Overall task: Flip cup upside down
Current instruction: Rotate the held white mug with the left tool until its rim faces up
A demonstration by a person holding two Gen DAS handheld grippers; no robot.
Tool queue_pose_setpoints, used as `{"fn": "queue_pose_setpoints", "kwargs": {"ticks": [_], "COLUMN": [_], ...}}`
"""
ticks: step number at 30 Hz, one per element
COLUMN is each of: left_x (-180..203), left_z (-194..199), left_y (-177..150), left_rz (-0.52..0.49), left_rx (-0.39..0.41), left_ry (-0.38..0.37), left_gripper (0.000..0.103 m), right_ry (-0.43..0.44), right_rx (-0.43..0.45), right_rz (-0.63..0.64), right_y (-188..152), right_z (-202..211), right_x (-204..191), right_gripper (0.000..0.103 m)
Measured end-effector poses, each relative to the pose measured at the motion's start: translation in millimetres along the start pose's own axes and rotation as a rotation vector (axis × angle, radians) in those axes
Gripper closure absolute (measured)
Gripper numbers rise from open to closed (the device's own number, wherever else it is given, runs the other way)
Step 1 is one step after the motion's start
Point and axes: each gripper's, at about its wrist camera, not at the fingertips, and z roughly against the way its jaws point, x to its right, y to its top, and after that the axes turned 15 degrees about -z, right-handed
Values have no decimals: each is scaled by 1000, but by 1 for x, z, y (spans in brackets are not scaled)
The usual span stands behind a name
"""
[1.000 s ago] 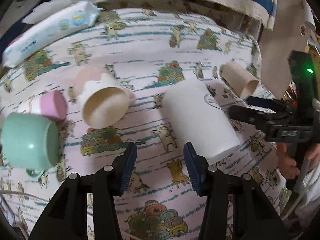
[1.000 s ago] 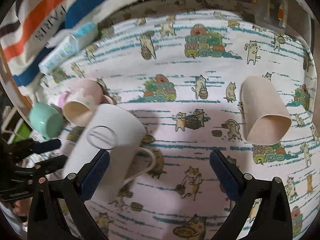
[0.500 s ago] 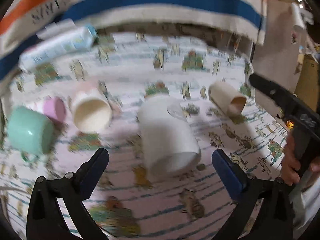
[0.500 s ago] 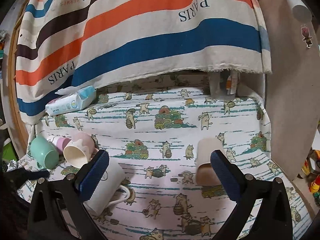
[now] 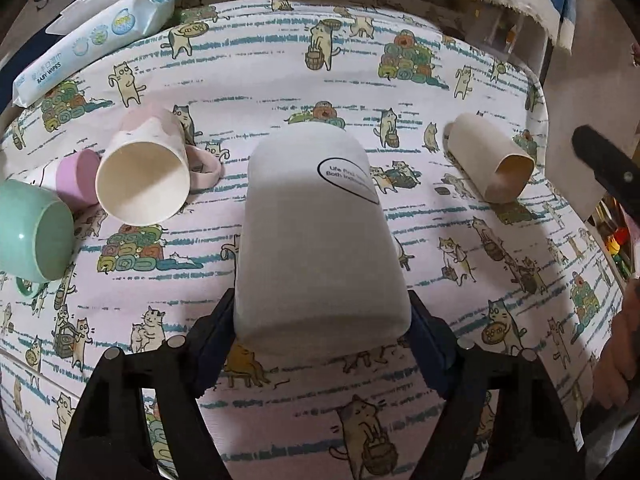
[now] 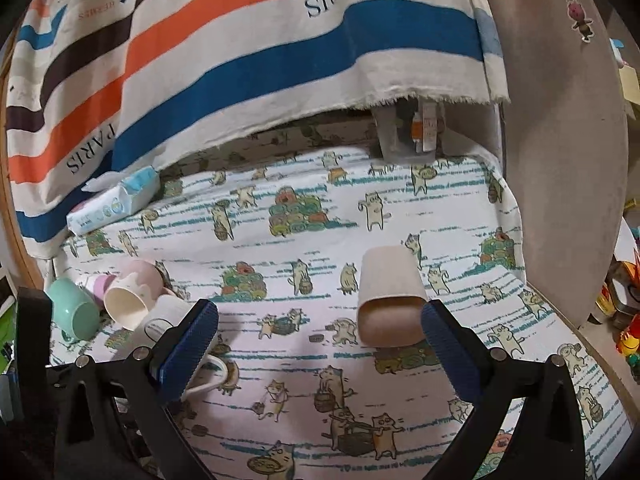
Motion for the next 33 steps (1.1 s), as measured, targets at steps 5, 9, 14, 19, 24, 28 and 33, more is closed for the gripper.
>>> {"fn": "queue_pose_setpoints", "kwargs": {"ticks": [5,9,14,19,24,28,33], "left_x": [0,0,-1,-8,-11,-14,-15], "left_z": [7,24,43,44,40,34,24], "left_y": [-4,-3,6,18,26,33,42], "left_rz": [-20,-49,-83,-84,-105,-113,-134], "left_rx": [27,70,121,149,178,195,214], "left_ry": [-5,0,9,3,9,3,-2], "left_gripper": [26,27,27,27,27,27,27], "right_ry": [22,44,91,111,107,96,78], "right_rx": [-10,-14,-60,-57,-44,-40,-46], "right_rz": [28,47,38,13,35,53,60], "right_y": [-3,-4,-2,3,8,9,7], "right_z": [2,4,0,1,2,2,-2], "right_x": [-4,-11,-18,-27,-36,-39,-37], "right_gripper": [1,1,1,1,1,1,1]}}
